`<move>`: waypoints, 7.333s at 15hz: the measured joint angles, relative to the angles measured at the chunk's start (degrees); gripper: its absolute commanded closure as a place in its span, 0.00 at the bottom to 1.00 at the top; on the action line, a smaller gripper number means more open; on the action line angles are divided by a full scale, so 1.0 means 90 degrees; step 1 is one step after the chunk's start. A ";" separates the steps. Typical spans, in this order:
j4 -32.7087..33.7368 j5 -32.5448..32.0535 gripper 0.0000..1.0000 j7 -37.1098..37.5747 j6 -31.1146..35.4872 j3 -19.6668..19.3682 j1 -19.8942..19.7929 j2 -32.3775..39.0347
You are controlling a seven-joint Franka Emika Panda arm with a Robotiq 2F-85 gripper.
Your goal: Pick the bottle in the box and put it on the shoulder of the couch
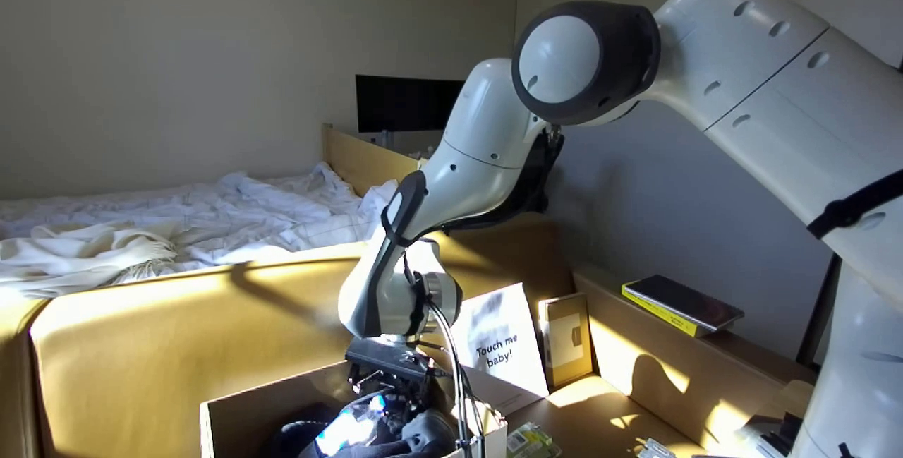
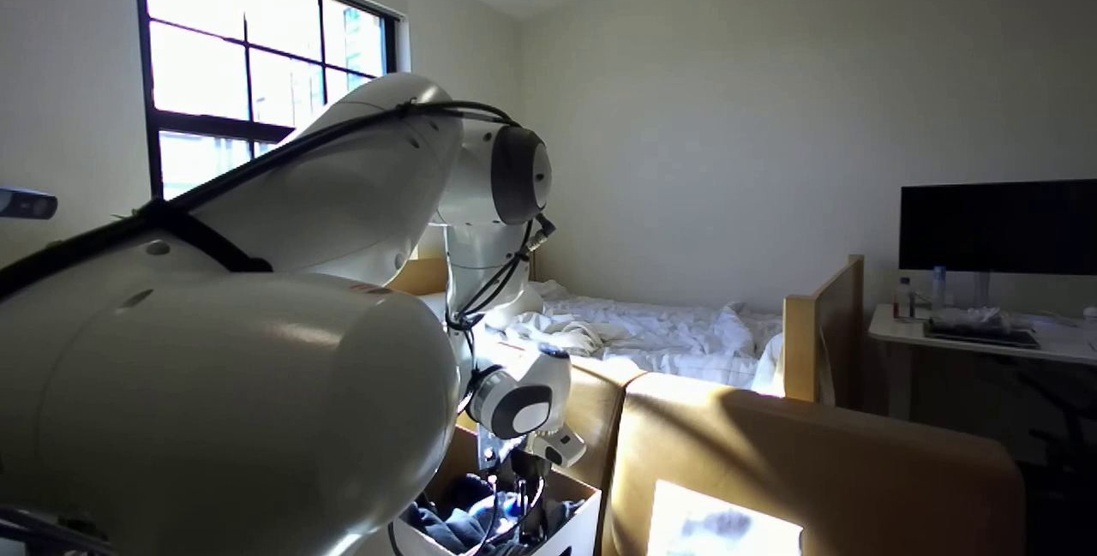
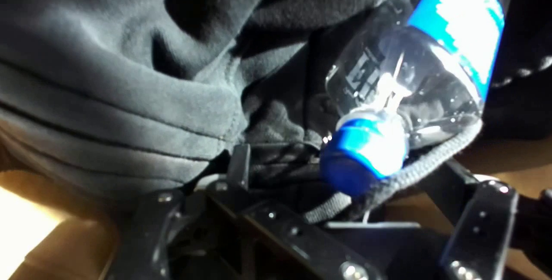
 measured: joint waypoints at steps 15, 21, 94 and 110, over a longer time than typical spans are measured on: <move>0.0222 -0.0811 0.00 -0.1536 -0.3873 0.1133 -0.0969 -0.1003; 0.0125 -0.0829 0.00 -0.1868 -0.4199 0.1007 -0.0960 -0.1045; 0.1727 -0.0972 0.84 -0.1241 -0.2078 0.1037 -0.1788 0.0871; 0.1346 -0.0316 0.13 -0.2593 -0.2079 0.2073 -0.2481 0.0600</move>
